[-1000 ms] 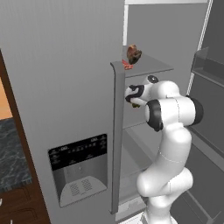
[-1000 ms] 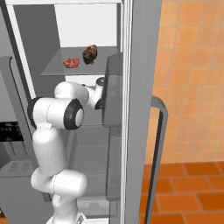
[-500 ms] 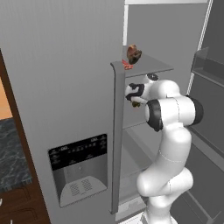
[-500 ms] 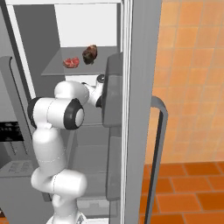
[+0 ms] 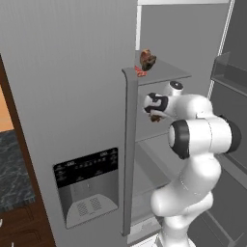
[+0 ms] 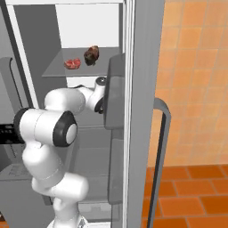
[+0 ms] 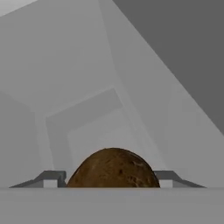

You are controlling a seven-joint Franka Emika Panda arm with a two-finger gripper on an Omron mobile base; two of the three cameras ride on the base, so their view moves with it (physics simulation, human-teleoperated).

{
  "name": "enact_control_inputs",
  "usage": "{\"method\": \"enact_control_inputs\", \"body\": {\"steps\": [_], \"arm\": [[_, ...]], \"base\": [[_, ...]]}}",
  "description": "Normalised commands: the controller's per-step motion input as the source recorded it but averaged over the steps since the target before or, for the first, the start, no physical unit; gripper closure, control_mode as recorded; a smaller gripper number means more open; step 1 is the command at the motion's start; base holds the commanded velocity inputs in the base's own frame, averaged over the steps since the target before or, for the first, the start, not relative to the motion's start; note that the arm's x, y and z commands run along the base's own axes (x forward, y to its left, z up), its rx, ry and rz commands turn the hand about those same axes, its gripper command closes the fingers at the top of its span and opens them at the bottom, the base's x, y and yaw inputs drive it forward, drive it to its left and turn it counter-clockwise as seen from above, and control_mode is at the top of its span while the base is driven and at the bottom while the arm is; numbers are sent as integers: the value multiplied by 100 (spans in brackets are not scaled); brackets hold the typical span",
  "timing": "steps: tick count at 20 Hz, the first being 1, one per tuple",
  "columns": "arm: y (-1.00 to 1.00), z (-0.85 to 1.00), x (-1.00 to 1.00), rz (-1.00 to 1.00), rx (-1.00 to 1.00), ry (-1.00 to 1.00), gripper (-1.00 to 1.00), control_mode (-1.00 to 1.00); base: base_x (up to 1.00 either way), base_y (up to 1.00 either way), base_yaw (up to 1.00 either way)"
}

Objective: Place one mushroom and one steak in each tupperware on the nearby counter, to pack two identical lunches.

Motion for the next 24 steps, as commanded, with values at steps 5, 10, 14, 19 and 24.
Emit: {"method": "enact_control_inputs", "body": {"steps": [5, 10, 14, 19, 24], "arm": [[0, 56, -100, 6, 0, 0, 100, -100], [5, 88, -100, 8, -4, 2, 100, -100], [17, 95, -100, 14, -14, 14, 100, -100], [18, 48, -100, 13, -13, 15, 100, -100], [29, -12, -100, 12, -3, 1, 100, -100]], "base": [[0, 0, 0], [0, 0, 0], [0, 0, 0], [0, 0, 0], [0, 0, 0]]}}
